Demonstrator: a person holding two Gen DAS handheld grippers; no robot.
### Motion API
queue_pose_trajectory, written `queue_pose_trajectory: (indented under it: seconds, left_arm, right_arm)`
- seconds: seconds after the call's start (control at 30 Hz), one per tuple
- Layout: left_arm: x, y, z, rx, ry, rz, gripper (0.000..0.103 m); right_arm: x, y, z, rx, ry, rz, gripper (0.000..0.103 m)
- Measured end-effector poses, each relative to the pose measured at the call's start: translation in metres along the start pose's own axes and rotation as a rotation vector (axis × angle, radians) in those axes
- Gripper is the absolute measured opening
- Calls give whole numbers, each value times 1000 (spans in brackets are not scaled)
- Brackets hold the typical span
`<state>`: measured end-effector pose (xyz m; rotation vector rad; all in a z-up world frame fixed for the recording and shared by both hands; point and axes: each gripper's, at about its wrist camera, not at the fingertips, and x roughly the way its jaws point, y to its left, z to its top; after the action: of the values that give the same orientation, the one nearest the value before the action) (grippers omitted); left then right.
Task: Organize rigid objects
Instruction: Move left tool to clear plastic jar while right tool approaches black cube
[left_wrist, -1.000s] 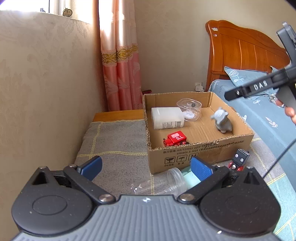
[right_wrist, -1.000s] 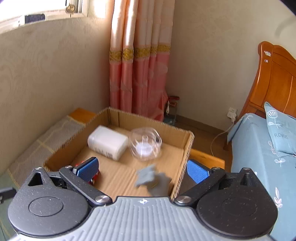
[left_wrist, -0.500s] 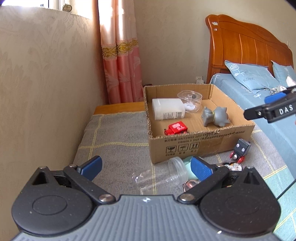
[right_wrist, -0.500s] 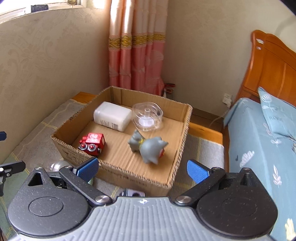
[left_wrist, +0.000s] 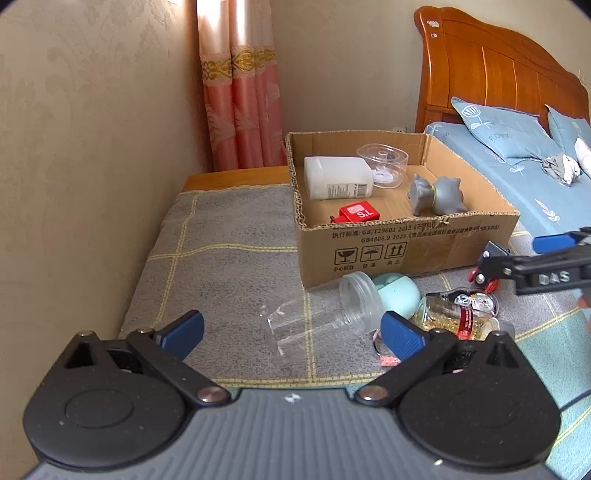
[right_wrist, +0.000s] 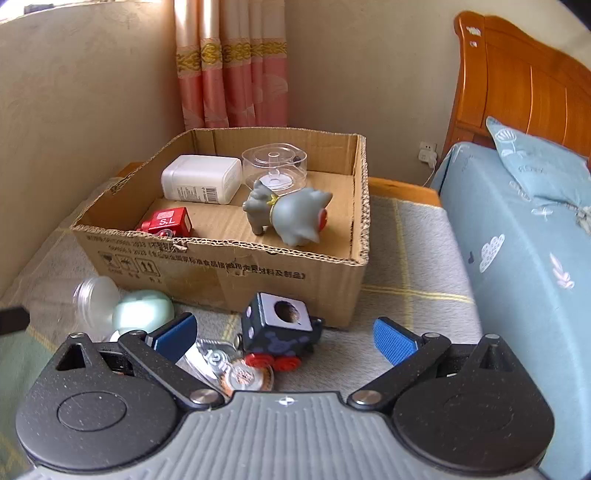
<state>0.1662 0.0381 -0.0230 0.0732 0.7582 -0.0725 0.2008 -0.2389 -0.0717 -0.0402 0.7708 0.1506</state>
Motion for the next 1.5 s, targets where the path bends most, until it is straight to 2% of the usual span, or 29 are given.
queue_pose_trajectory:
  seconds: [0.27,0.43,0.73,0.87,1.07,1.3,1.5]
  left_arm:
    - [5,-5,1,13,17,-5,102]
    - [10,-11,1,24,23,-15,102]
    - [18,-24,-2,54,50,-34,102]
    - [21,-27,-4,64,58,-46,102]
    - [31,-27,-1,35,62,-36,102]
    - [53,-28,14,1,35,14,102]
    - [51,-20,1,40,62,46,102]
  right_arm:
    - [20,-17,-3,85,14,-53,103]
    - [9,-41,-20,166,20,-38,103]
    - [-1,-71,-56,236,53,-91,103]
    - [-2,-68,-69,193,44,-91,103]
    - [1,-44,-77,22,23,-90,103]
    - [2,-41,-79,26,5,-82,103]
    - [0,-42,-82,22,-11,-81,103]
